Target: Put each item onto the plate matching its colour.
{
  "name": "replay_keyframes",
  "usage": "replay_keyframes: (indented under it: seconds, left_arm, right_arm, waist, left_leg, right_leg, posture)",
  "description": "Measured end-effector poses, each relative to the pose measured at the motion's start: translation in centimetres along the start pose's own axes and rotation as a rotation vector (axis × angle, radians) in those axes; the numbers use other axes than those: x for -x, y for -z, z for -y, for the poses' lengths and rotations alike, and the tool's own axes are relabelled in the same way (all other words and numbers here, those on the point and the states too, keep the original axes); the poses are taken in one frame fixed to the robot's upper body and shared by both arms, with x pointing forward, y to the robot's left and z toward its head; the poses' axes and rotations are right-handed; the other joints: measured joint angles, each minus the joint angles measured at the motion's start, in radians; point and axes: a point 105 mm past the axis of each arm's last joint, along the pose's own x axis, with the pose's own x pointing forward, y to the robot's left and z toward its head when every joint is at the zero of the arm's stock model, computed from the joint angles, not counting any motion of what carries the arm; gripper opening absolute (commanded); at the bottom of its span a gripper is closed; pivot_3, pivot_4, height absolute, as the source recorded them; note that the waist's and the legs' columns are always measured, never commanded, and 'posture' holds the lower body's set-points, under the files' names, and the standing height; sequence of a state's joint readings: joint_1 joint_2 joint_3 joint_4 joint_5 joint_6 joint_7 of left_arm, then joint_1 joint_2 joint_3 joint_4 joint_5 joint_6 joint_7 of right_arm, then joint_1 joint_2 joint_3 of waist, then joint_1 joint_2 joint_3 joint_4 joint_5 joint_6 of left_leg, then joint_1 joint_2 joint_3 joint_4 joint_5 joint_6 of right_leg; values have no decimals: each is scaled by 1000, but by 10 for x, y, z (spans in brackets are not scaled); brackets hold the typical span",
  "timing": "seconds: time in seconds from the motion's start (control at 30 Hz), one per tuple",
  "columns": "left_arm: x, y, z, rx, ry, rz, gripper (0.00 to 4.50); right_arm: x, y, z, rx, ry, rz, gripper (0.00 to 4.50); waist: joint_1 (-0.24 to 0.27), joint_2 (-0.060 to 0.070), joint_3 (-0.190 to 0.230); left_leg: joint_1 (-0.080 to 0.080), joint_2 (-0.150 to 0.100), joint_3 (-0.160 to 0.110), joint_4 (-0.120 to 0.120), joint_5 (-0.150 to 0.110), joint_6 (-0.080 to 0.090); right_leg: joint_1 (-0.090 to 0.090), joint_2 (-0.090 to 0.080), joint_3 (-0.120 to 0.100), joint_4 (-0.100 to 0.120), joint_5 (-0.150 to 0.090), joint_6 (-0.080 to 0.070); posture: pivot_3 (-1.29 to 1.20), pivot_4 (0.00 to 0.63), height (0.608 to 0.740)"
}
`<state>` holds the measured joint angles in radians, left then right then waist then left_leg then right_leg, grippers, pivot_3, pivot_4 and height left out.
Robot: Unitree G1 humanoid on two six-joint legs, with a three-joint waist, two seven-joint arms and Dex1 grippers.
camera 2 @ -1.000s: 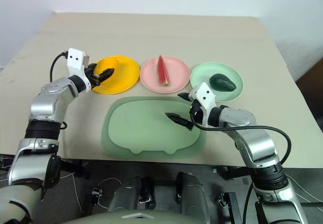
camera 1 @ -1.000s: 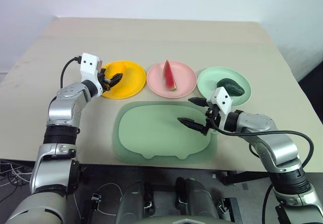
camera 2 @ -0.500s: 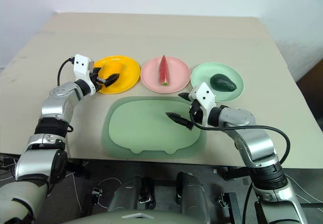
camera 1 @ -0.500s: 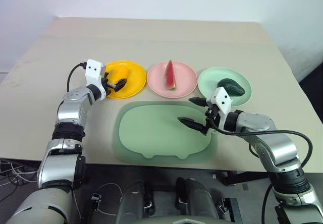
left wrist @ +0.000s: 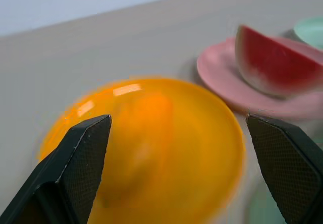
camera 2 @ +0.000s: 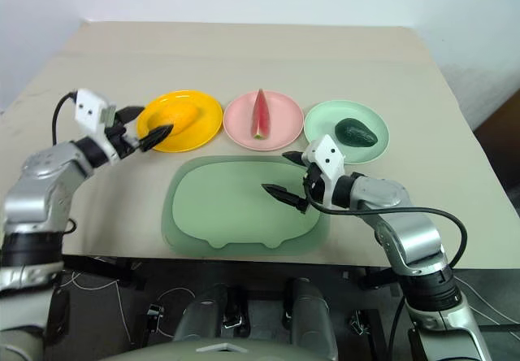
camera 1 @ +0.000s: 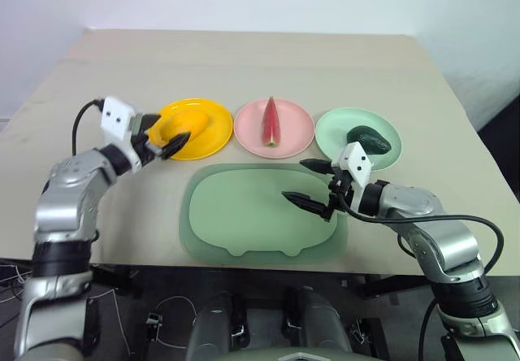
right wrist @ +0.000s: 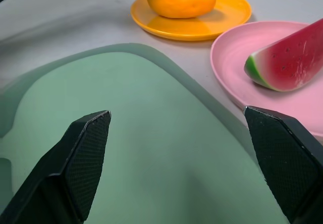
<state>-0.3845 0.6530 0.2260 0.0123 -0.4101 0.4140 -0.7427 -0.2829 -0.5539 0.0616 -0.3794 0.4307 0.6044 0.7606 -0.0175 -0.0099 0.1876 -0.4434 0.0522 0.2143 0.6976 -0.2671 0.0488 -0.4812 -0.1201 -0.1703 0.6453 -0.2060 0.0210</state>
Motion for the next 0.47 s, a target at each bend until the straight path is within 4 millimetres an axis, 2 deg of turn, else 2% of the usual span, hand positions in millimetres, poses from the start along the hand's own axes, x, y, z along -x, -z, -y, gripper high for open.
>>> replay_keyframes:
  seconds: [0.07,0.2,0.33,0.47]
  left_arm:
    - [14,9,11,5,50,-15,4488]
    - [29,19,26,-41,121,4,4488]
    - [37,23,42,-18,177,75,4488]
    - [42,24,49,-3,213,103,4488]
  right_arm:
    - [0,-2,-1,-12,1,15,4500]
    - [6,0,3,-17,41,28,4500]
    - [16,11,6,-59,79,19,4500]
    - [23,6,12,-64,109,44,4500]
  waist:
    - [4,0,0]
    - [10,0,0]
    - [5,0,0]
    - [4,0,0]
  left_leg:
    - [0,0,0,0,0,0]
    - [0,0,0,-1,0,0]
    - [-1,-1,1,-5,-1,0]
    - [-1,0,1,-6,0,0]
  right_leg:
    - [0,-1,0,0,-1,-2]
    - [1,-1,0,-7,-2,-2]
    - [3,0,0,-14,1,-4]
    - [2,1,0,-13,1,-5]
  posture:
    - [0,150,696]
    - [0,150,696]
    - [0,150,696]
    - [0,150,696]
